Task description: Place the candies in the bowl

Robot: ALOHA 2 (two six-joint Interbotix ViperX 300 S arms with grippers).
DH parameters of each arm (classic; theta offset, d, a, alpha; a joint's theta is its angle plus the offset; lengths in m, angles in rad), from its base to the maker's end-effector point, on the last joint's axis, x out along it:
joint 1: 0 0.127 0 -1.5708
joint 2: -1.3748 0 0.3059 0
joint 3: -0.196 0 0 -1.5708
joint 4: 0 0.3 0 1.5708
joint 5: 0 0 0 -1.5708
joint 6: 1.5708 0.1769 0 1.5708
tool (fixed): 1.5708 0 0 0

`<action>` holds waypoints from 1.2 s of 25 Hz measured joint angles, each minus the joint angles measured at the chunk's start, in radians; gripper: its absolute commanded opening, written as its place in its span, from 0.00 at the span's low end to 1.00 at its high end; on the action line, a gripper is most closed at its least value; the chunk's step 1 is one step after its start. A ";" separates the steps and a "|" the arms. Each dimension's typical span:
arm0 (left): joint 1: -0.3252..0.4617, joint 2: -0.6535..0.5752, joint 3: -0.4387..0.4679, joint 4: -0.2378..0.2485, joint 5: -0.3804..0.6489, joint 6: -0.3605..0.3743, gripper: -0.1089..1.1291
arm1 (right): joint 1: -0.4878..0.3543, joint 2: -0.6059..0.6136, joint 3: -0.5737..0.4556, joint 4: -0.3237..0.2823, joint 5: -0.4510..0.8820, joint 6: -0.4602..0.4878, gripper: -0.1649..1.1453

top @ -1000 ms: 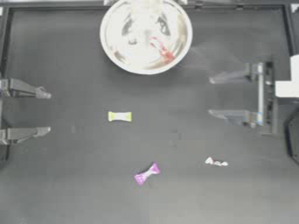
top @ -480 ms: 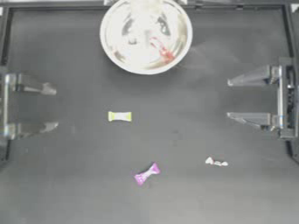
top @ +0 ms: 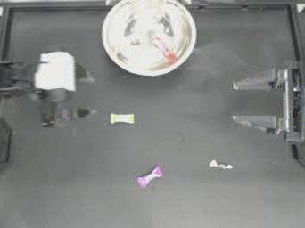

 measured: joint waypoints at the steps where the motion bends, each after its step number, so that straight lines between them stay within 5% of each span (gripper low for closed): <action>1: 0.000 0.034 -0.015 0.003 0.009 0.002 0.91 | 0.000 0.000 0.000 0.000 -0.003 0.000 0.87; 14: -0.006 0.328 -0.140 0.002 0.021 0.043 0.91 | 0.006 0.000 0.003 0.000 -0.008 0.000 0.87; 30: -0.031 0.523 -0.215 0.000 0.008 0.043 0.91 | 0.008 -0.002 0.005 0.000 -0.028 0.000 0.87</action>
